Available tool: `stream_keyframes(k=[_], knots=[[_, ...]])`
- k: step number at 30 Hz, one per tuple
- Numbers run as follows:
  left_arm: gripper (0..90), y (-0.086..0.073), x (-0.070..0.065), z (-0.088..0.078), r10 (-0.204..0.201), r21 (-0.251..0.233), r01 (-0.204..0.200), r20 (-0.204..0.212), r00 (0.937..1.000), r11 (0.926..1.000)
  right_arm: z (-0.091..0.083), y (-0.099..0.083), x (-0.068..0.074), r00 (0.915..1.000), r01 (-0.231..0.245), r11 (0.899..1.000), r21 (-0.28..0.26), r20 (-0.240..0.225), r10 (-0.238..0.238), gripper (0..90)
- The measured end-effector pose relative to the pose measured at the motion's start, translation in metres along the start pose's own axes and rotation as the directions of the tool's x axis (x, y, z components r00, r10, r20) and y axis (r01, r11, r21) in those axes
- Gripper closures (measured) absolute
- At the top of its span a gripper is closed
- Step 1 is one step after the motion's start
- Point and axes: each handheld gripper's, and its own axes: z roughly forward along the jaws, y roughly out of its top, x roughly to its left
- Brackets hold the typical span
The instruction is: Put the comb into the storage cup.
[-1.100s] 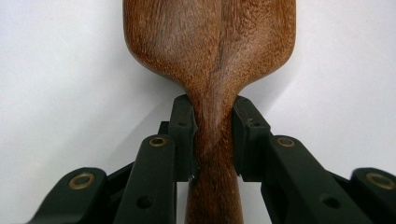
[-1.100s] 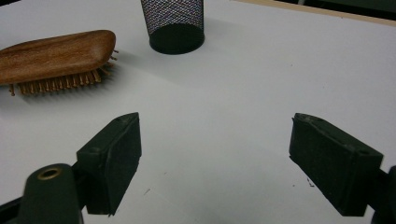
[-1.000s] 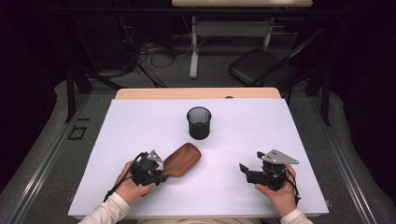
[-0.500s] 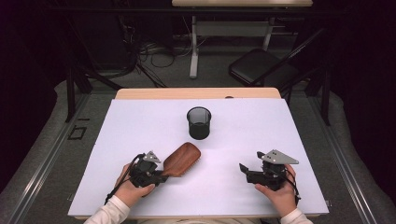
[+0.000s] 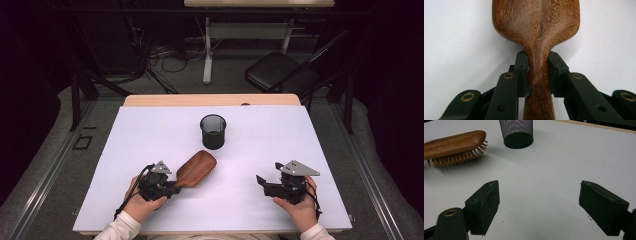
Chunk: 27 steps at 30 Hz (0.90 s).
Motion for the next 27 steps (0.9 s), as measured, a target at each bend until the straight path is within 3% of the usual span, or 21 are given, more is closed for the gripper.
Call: stream_keyframes(k=[4, 17, 27], knots=[[72.3, 0.002, -0.001, -0.003, 0.003, -0.027, -0.003, -0.021, 0.9998, 0.9996, 0.0, 0.0, 0.0, 1.0, 0.002, 1.0, 0.001, 0.0, -0.002, 16.7], [72.3, 0.01, -0.006, -0.012, -0.001, -0.087, 0.0, -0.021, 0.9998, 0.9962, 0.0, 0.0, 0.0, 1.0, 0.002, 1.0, 0.002, -0.001, -0.002, 16.7], [72.3, 0.017, -0.012, -0.017, 0.017, -0.127, -0.02, -0.022, 0.9996, 0.9916, 0.0, 0.0, 0.0, 1.0, 0.001, 1.0, 0.005, -0.004, -0.001, 16.7]])
